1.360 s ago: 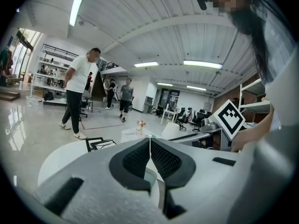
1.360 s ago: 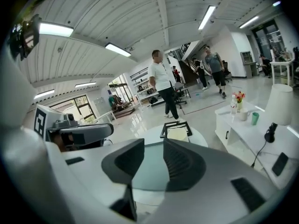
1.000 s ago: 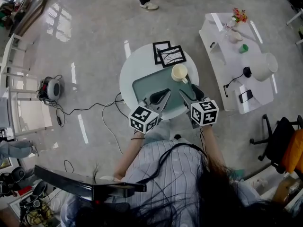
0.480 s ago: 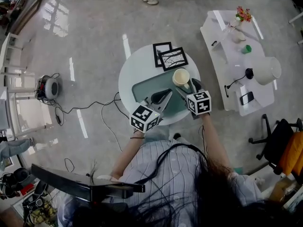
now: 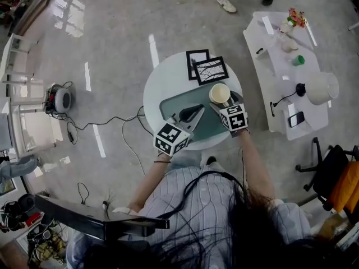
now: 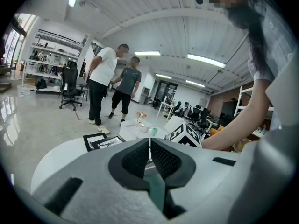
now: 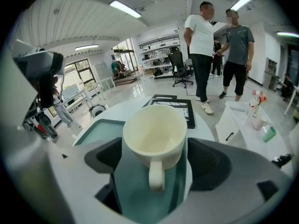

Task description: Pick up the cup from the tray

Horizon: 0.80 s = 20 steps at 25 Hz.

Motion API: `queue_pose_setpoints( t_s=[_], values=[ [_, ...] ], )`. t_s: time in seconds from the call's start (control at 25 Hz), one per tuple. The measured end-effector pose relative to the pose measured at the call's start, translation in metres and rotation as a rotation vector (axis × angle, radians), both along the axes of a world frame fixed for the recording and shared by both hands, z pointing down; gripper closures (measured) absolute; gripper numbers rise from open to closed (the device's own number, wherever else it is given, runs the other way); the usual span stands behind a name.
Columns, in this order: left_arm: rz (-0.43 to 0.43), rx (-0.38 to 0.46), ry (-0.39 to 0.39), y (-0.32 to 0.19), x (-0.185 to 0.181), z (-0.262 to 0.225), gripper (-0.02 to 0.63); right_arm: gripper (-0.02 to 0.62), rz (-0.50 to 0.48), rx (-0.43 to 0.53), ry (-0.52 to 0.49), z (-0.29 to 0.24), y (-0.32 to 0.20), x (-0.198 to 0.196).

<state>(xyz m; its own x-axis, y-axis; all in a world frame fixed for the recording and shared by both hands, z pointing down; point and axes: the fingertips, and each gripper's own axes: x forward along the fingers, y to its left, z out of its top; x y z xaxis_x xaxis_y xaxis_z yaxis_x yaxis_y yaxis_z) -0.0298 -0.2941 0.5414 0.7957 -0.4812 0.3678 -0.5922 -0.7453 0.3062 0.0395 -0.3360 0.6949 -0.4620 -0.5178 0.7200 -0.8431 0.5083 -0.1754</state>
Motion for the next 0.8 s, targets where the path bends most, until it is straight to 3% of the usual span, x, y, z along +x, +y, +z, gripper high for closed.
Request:
queue_pose_setpoints(
  t_s=[0.36, 0.8],
  values=[
    [-0.007, -0.019, -0.027, 0.001, -0.010, 0.008, 0.592, 0.184, 0.009, -0.003, 0.047, 0.024, -0.012, 0.000],
    [-0.009, -0.042, -0.065, 0.003, -0.023, 0.018, 0.592, 0.186, 0.020, 0.006, 0.031, 0.033, -0.021, -0.005]
  ],
)
